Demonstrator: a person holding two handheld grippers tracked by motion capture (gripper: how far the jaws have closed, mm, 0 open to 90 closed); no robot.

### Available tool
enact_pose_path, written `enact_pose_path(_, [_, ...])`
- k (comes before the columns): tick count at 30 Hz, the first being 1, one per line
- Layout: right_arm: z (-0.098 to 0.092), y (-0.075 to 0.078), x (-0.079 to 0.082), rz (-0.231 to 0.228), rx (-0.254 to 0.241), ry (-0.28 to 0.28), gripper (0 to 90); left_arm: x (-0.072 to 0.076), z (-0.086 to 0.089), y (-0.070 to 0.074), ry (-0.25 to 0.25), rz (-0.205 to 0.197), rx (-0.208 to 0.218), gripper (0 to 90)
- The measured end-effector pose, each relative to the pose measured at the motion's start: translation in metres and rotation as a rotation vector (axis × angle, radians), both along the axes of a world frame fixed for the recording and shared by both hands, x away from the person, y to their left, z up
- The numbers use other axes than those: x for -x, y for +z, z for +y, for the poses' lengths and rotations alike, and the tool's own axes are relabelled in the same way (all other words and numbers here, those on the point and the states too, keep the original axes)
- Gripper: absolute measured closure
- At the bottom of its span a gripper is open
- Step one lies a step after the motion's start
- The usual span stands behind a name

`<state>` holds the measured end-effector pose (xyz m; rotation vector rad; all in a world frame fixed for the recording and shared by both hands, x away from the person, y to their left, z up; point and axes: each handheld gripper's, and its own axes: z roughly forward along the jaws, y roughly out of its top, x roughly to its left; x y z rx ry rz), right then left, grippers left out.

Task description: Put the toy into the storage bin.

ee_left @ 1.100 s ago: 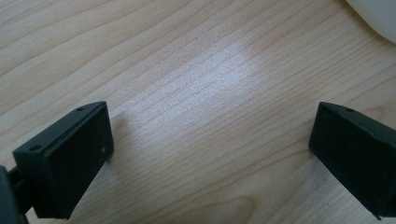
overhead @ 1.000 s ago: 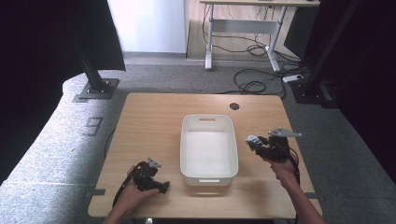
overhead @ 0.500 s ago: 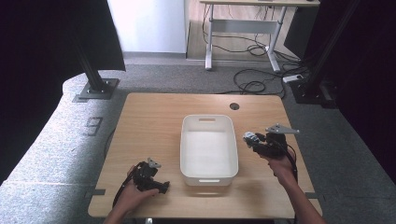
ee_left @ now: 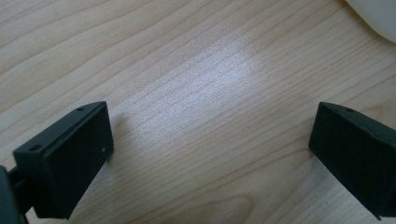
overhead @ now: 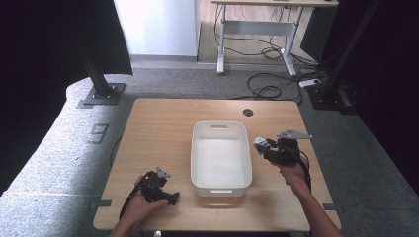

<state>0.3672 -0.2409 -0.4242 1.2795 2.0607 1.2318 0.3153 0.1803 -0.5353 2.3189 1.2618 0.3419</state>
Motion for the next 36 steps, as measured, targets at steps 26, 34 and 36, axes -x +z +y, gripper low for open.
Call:
enact_pose_path(26, [0.018, 0.003, -0.011, 0.014, 0.01, 0.016, 50.8, 0.001, 0.0, 0.0, 0.001, -0.002, 0.0, 0.0])
enact_pose_path(34, [0.022, 0.0, -0.015, 0.021, 0.006, 0.014, 50.8, 0.001, 0.0, 0.0, 0.001, -0.002, 0.001, 0.0])
enact_pose_path(36, [0.023, 0.0, -0.016, 0.023, 0.006, 0.018, 50.8, 0.001, 0.0, 0.0, 0.001, -0.002, 0.001, 0.1])
